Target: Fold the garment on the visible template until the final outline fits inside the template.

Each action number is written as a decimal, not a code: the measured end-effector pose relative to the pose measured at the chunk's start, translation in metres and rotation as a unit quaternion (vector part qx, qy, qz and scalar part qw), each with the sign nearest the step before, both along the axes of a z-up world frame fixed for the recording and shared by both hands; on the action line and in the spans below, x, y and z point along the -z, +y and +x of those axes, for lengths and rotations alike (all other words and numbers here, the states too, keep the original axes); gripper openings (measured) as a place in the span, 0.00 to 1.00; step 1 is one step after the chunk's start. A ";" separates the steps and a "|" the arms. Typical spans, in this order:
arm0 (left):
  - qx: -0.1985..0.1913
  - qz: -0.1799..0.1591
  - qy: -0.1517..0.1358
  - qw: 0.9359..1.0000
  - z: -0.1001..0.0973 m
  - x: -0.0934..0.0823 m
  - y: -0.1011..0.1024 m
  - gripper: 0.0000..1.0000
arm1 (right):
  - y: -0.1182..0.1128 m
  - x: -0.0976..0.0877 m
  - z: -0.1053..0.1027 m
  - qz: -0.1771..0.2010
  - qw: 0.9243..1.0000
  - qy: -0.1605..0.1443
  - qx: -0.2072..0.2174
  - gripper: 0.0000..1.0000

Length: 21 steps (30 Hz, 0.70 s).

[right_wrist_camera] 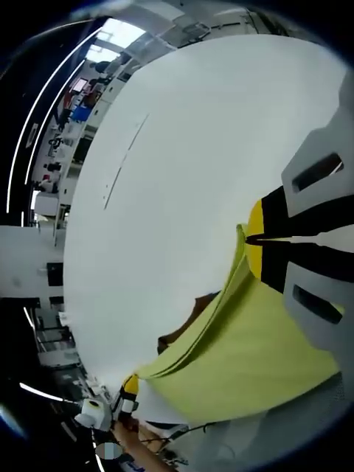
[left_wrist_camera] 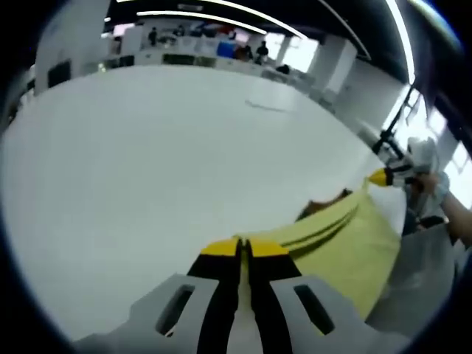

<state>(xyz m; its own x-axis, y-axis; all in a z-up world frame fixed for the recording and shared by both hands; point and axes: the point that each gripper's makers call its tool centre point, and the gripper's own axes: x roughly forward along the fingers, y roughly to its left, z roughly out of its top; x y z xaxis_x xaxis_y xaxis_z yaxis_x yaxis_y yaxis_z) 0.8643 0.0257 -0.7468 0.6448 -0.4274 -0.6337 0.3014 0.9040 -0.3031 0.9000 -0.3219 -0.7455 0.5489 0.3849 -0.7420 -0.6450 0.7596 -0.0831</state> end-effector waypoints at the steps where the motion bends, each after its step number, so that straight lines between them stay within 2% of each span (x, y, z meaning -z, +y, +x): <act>1: 0.000 0.000 0.003 1.000 0.000 0.002 0.000 0.00 | 0.000 0.001 0.001 -0.001 1.000 0.000 0.000 0.01; 11: 0.001 0.007 0.012 1.000 0.003 0.011 -0.001 0.00 | -0.003 0.009 0.012 -0.010 1.000 0.005 0.006 0.01; 17: -0.006 -0.005 0.018 1.000 0.004 0.014 -0.001 0.00 | -0.001 0.016 0.018 -0.017 1.000 0.008 0.005 0.01; 21: -0.009 -0.033 0.018 0.999 0.005 0.010 -0.004 0.00 | 0.000 0.018 0.019 -0.023 1.000 0.008 0.004 0.01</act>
<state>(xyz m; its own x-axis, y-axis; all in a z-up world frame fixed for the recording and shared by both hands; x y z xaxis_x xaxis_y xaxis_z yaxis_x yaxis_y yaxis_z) 0.8694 0.0213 -0.7572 0.6305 -0.4577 -0.6269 0.2726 0.8868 -0.3733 0.9185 -0.3224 -0.7639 0.5397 0.3457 -0.7676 -0.6409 0.7600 -0.1083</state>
